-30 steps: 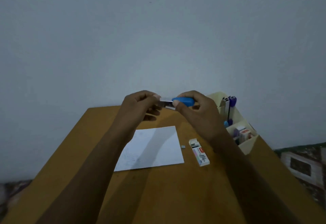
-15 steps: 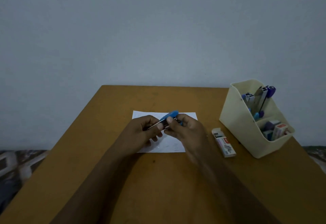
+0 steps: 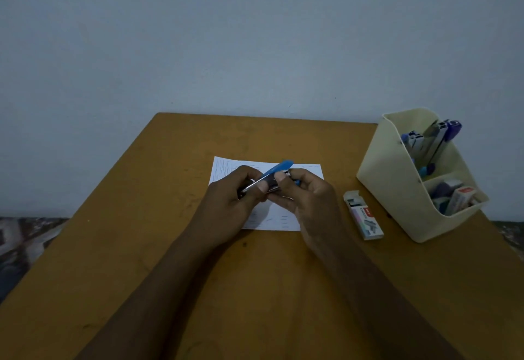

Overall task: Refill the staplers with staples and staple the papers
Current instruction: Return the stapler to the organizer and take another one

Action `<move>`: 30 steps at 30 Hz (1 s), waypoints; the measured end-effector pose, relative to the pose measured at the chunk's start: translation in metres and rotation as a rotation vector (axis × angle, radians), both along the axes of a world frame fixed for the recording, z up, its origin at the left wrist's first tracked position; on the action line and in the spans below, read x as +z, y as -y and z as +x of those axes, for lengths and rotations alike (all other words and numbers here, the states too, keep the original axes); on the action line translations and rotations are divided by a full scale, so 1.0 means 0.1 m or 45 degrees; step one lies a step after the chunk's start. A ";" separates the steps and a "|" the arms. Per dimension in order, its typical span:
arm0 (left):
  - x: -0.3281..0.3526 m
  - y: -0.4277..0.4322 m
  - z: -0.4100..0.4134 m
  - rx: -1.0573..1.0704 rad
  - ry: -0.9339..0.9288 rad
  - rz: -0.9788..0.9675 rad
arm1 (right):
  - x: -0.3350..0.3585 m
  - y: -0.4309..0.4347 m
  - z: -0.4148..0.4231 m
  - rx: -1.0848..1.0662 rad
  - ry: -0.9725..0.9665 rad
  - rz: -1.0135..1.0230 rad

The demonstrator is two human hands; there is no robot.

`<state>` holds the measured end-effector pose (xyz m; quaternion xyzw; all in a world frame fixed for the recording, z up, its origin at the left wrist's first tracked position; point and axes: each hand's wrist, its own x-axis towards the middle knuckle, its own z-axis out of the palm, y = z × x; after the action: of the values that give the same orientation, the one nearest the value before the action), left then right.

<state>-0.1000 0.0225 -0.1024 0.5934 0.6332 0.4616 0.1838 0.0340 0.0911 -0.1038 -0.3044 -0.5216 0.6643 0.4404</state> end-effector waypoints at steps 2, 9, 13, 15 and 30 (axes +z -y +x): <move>0.00 0.01 0.01 0.002 0.022 0.007 | 0.00 -0.01 0.01 0.039 -0.005 -0.006; -0.02 0.01 0.02 0.017 0.024 -0.016 | 0.02 -0.03 0.02 0.132 -0.014 -0.026; -0.01 0.02 0.05 0.021 0.036 -0.019 | 0.02 -0.01 0.03 0.084 -0.016 -0.030; 0.00 0.03 0.06 0.023 0.034 -0.021 | 0.01 0.01 0.02 0.014 -0.008 -0.020; -0.02 0.02 0.15 0.018 -0.056 -0.075 | 0.00 0.12 -0.06 -0.291 0.248 0.253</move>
<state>-0.0853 0.0203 -0.1043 0.5933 0.6546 0.4309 0.1837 0.0283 0.0792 -0.1034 -0.3796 -0.5869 0.5226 0.4881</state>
